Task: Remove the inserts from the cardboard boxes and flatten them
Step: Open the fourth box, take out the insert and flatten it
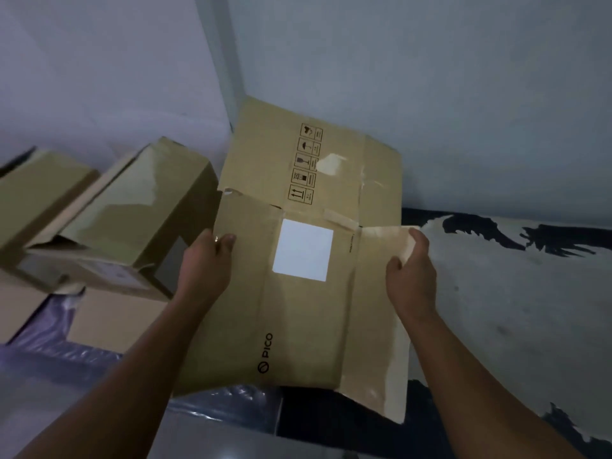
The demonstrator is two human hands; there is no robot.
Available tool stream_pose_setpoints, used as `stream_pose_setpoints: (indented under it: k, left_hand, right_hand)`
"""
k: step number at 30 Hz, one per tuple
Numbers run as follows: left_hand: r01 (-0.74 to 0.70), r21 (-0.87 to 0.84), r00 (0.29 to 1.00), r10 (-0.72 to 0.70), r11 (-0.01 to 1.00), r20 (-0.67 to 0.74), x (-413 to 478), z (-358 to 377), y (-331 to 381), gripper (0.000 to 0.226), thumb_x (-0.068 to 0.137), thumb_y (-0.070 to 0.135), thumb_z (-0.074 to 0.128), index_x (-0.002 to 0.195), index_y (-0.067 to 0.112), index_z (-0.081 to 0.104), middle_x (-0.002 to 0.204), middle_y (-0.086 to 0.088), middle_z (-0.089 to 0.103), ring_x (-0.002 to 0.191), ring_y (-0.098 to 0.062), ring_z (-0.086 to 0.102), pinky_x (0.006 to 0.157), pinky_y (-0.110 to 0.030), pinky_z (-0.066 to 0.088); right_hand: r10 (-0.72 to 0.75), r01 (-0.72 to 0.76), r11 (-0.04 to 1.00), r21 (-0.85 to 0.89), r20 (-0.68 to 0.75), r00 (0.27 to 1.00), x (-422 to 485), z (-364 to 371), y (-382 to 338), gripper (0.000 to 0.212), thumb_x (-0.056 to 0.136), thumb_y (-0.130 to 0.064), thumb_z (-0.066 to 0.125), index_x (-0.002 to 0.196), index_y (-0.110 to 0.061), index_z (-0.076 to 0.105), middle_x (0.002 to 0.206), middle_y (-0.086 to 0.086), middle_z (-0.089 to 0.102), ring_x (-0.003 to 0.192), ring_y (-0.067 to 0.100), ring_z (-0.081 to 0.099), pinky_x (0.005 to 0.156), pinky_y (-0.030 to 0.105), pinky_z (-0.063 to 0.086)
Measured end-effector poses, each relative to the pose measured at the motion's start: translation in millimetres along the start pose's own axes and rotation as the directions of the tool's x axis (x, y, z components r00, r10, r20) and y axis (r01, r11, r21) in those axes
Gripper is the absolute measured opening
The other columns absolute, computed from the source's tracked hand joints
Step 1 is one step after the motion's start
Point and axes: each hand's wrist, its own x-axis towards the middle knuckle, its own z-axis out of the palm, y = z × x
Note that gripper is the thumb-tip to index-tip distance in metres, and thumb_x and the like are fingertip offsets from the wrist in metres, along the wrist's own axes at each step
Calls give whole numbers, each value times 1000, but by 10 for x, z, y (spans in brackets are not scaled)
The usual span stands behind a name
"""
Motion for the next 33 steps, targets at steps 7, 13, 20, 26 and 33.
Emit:
stream_pose_setpoints:
  k: [7, 13, 20, 26, 33]
  left_hand:
    - [-88, -52, 977, 76, 995, -202, 116, -1188, -196, 28, 99, 25, 43, 95, 0, 55, 89, -16, 58, 87, -32, 55, 70, -32, 33]
    - [-29, -100, 943, -6, 995, -334, -55, -2321, -658, 20, 93, 13, 41, 73, 10, 43, 68, -2, 45, 59, -13, 41, 49, -27, 28]
    - [32, -102, 880, -76, 994, -470, -184, -3537, -1792, 21, 90, 19, 40, 91, 3, 55, 83, -12, 57, 75, -28, 52, 58, -32, 36]
    - [94, -181, 830, -177, 979, -529, -240, -4287, -2802, 15, 94, 14, 40, 87, 6, 51, 73, -13, 51, 63, -24, 48, 58, -36, 40]
    - [237, -126, 729, -262, 963, -633, 93, -5009, -4017, 16, 98, 17, 40, 94, 6, 50, 76, -9, 51, 66, -20, 48, 54, -30, 37]
  right_hand:
    - [-218, 216, 960, 175, -6, 976, -440, 95, -1283, 60, 94, -5, 48, 145, -26, 26, 147, 8, 40, 130, 29, 43, 102, 45, 44]
    - [-382, 368, 902, 228, 22, 924, -1161, 389, -2279, 64, 94, 0, 42, 148, -28, 24, 146, 4, 40, 129, 21, 42, 102, 31, 40]
    - [-505, 432, 827, 361, 140, 851, -2068, 1076, -3221, 70, 94, -6, 43, 150, -35, 10, 141, 1, 43, 104, 14, 53, 77, 25, 46]
    - [-540, 434, 820, 372, 252, 803, -2671, 2060, -3921, 18, 93, -16, 46, 87, -4, 57, 72, 5, 56, 60, 19, 50, 54, 31, 37]
    - [-589, 388, 783, 486, 380, 713, -3239, 3497, -4750, 22, 94, -15, 47, 108, -9, 63, 92, 4, 65, 80, 18, 59, 64, 24, 46]
